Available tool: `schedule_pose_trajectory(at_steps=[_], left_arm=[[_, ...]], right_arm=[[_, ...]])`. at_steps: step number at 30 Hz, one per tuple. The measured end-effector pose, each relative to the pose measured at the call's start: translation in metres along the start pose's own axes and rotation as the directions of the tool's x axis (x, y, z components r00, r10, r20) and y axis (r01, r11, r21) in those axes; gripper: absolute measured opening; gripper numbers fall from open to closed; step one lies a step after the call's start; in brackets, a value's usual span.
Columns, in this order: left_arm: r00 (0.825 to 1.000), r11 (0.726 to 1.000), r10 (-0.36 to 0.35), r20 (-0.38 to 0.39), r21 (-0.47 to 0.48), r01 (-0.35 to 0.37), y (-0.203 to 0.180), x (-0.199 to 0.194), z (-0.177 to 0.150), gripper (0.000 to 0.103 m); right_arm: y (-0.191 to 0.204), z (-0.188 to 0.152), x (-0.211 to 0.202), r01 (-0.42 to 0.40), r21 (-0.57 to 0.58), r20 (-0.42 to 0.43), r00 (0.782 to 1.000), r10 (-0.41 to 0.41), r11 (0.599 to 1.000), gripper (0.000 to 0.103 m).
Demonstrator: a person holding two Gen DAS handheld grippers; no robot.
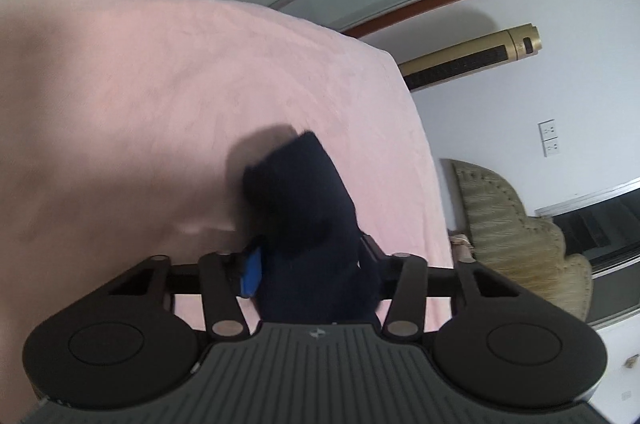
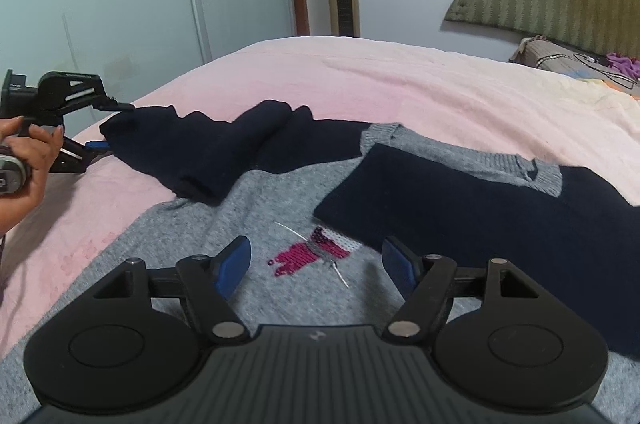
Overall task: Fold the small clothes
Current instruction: 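Grasp the other navy sleeve cuff with the left tool and lift it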
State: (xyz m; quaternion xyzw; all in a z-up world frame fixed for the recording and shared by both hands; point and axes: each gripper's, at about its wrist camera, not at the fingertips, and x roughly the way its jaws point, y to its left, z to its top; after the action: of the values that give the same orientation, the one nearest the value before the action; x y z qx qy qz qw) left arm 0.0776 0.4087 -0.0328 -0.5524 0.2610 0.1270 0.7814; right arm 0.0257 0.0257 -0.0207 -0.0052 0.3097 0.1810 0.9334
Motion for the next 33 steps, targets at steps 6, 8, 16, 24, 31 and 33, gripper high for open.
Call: schedule_pose_trajectory(at_steps=[6, 8, 16, 24, 31, 33], left_arm=[[0.996, 0.995, 0.06, 0.066, 0.072, -0.065, -0.011, 0.005, 0.001, 0.034], [0.996, 0.993, 0.073, 0.054, 0.086, -0.077, -0.014, 0.009, 0.002, 0.01], [0.948, 0.946, 0.204, 0.244, 0.2, -0.255, -0.034, -0.029, 0.004, 0.004], [0.851, 0.859, 0.319, 0.418, 0.252, -0.446, -0.06, -0.065, 0.011, 0.004], [0.696, 0.735, 0.336, 0.635, 0.286, -0.615, -0.112, -0.085, -0.028, 0.004], [0.628, 0.717, 0.341, 0.699, 0.239, -0.655, -0.126, -0.096, -0.026, 0.004]], right_arm=[[-0.007, -0.005, -0.006, 0.011, 0.021, 0.003, 1.0, -0.011, 1.0, 0.073], [-0.009, -0.006, -0.006, 0.009, 0.029, 0.002, 1.0, -0.009, 1.0, 0.073], [-0.012, -0.01, -0.006, 0.03, 0.015, -0.003, 1.0, -0.03, 0.999, 0.074], [-0.036, -0.007, -0.014, 0.113, 0.039, 0.025, 0.993, -0.114, 0.993, 0.08], [-0.047, -0.01, -0.021, 0.153, 0.043, 0.032, 0.988, -0.154, 0.987, 0.08], [-0.051, -0.011, -0.026, 0.157, 0.049, 0.037, 0.987, -0.159, 0.986, 0.08]])
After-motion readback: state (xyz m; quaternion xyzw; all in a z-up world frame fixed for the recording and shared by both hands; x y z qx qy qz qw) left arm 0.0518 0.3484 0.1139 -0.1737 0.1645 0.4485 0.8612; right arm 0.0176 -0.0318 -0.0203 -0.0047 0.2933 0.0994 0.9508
